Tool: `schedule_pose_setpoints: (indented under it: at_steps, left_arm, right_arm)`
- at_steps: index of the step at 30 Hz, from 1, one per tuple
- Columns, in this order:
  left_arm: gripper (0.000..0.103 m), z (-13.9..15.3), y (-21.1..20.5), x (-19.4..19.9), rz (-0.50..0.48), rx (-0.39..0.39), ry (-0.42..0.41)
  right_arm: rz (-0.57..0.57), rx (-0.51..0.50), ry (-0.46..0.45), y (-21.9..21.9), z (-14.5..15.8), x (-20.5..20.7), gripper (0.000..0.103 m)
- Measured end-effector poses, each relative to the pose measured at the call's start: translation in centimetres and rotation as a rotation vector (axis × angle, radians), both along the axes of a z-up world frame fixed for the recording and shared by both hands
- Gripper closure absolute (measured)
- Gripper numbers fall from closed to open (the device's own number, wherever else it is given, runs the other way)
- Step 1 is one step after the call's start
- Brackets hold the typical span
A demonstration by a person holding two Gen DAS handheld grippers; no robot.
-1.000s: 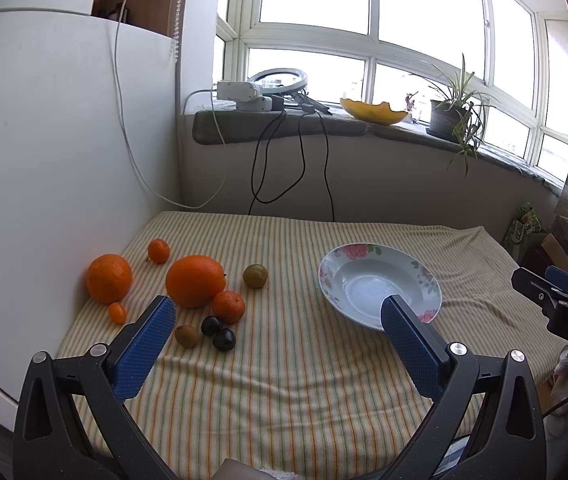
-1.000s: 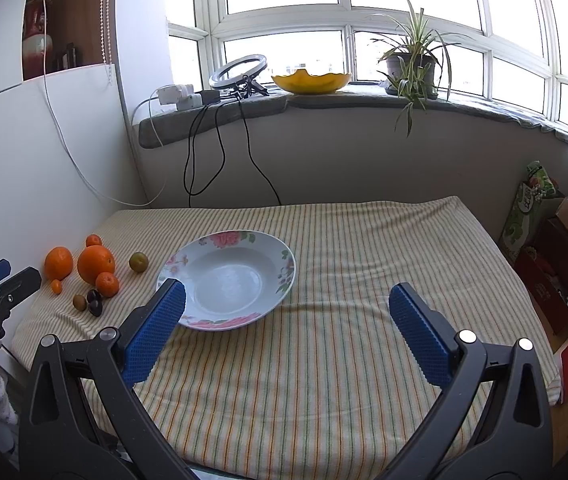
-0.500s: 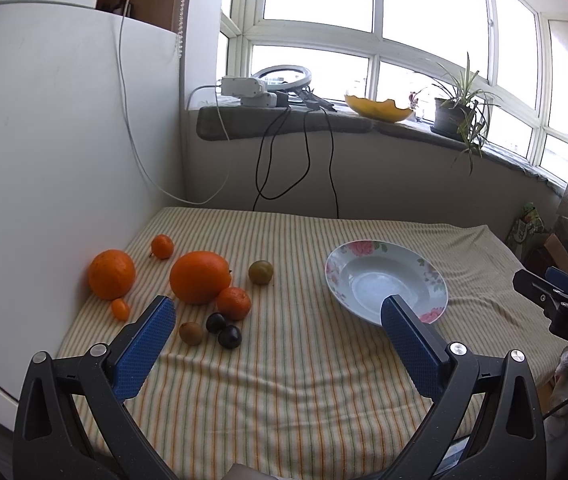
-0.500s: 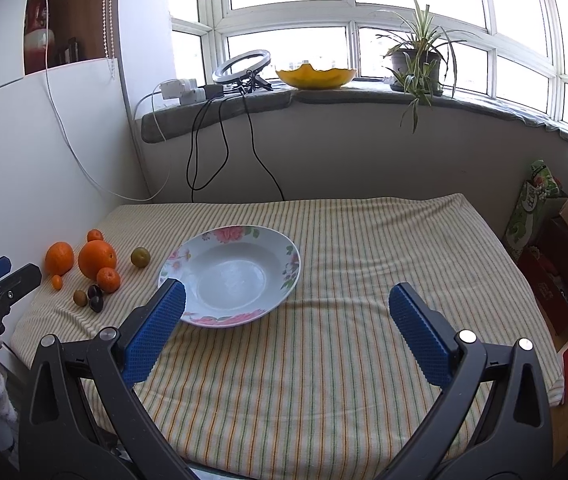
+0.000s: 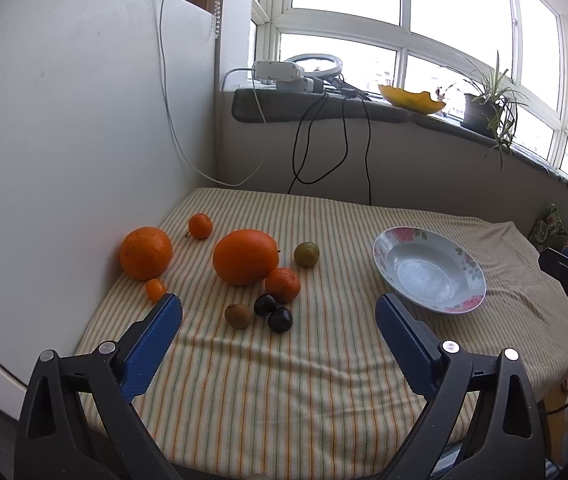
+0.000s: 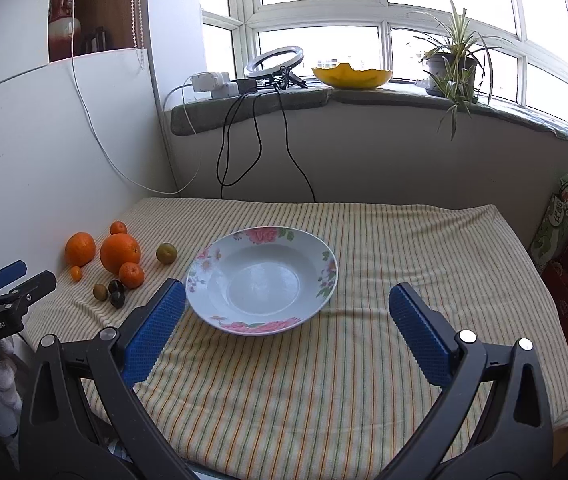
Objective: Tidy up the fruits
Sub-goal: 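Move the right tool to the large orange and close its fingers on it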
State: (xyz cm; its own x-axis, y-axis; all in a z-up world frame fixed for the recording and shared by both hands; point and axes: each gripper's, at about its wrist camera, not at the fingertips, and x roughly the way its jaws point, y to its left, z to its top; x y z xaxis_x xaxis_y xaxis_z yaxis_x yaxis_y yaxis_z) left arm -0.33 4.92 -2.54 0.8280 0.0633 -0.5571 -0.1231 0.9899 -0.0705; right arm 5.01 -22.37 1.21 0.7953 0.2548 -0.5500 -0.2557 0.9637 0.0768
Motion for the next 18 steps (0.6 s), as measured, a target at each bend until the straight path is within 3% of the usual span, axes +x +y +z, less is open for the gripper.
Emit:
schedule_pose_setpoints:
  at_steps: [18]
  left_arm:
    - [0.011,-3.1,4.6,2.6,0.037,-0.114,0.068]
  right_arm:
    - [0.29,-0.072,0.091,10.5,-1.1,7.2,0.0]
